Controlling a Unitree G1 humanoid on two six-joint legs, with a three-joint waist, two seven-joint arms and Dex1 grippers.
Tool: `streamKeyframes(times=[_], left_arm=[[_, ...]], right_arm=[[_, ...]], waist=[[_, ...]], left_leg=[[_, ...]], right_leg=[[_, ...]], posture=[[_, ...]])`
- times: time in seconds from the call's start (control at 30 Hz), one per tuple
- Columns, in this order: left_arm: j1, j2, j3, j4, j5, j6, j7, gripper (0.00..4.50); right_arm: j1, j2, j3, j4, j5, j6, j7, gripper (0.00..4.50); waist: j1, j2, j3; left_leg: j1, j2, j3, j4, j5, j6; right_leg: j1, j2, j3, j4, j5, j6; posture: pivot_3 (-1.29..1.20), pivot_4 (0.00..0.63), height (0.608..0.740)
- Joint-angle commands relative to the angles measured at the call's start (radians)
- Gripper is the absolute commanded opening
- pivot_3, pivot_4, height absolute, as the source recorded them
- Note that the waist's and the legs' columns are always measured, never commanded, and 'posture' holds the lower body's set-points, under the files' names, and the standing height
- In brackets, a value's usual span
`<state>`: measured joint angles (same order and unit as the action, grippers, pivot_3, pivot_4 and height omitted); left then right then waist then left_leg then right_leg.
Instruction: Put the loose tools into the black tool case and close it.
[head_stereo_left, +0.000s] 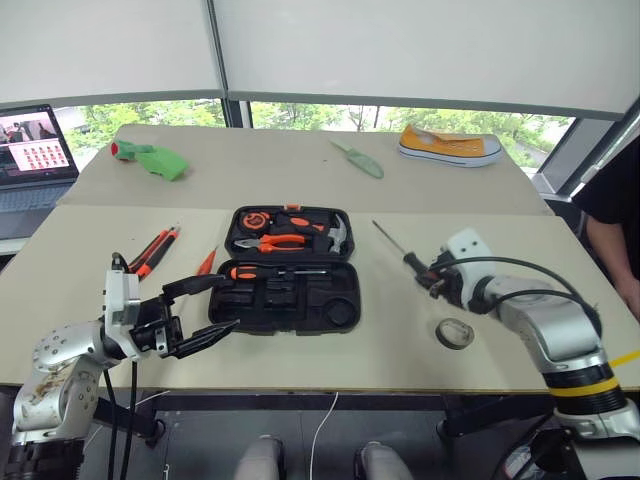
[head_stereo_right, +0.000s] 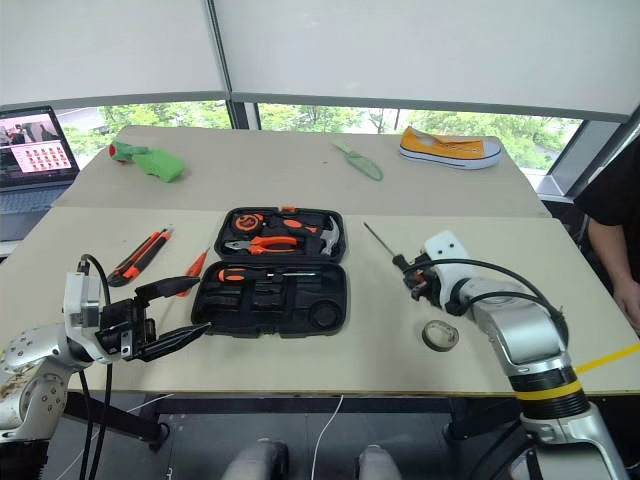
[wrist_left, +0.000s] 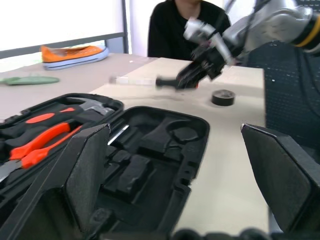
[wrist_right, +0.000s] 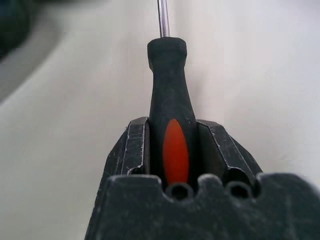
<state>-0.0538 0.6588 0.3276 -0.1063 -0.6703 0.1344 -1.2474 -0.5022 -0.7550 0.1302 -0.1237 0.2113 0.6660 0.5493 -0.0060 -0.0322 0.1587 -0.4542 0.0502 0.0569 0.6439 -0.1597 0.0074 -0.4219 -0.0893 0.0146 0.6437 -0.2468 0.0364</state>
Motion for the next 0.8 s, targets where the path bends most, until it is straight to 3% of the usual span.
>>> streamKeyframes(times=[0.03, 0.2, 0.33, 0.57, 0.8], left_arm=[[0.045, -0.018, 0.05, -0.016, 0.038, -0.024, 0.105, 4.5], [0.12, -0.038, 0.082, -0.005, 0.101, -0.107, 0.162, 4.5], [0.16, -0.05, 0.095, -0.021, 0.09, -0.121, 0.179, 4.5], [0.168, -0.043, 0.082, -0.029, 0.078, -0.123, 0.166, 4.5], [0.153, -0.037, 0.08, -0.03, 0.074, -0.116, 0.164, 4.5]], right_arm=[[-0.164, 0.021, 0.124, 0.036, -0.059, -0.39, 0.28, 1.02], [-0.387, 0.162, 0.295, 0.278, -0.155, -0.514, 0.466, 1.02], [-0.492, 0.277, 0.373, 0.426, -0.241, -0.478, 0.495, 1.02], [-0.549, 0.353, 0.422, 0.578, -0.36, -0.476, 0.494, 1.02], [-0.549, 0.391, 0.427, 0.609, -0.404, -0.411, 0.531, 1.02]], waist=[[-0.018, 0.0, 0.0], [-0.038, 0.0, 0.0], [-0.018, -0.001, 0.001], [-0.005, 0.0, 0.001], [-0.012, 0.0, 0.001]], left_leg=[[0.001, 0.001, 0.0, 0.0, 0.0, 0.0], [0.008, 0.005, 0.0, -0.003, 0.0, 0.0], [0.006, 0.006, 0.001, -0.003, 0.0, 0.0], [0.005, 0.004, 0.002, -0.003, 0.0, -0.001], [0.005, 0.005, 0.002, -0.004, 0.0, -0.001]], right_leg=[[0.0, 0.0, 0.0, 0.0, 0.0, 0.0], [0.003, 0.006, 0.002, 0.002, 0.0, -0.005], [0.001, 0.006, 0.002, 0.003, 0.0, -0.006], [0.0, 0.003, 0.0, 0.003, 0.0, -0.006], [-0.001, 0.003, 0.0, 0.004, 0.0, -0.007]], posture=[[0.0, 0.15, 0.74], [0.0, 0.15, 0.74], [0.0, 0.15, 0.74], [0.0, 0.15, 0.74], [0.0, 0.15, 0.74]])
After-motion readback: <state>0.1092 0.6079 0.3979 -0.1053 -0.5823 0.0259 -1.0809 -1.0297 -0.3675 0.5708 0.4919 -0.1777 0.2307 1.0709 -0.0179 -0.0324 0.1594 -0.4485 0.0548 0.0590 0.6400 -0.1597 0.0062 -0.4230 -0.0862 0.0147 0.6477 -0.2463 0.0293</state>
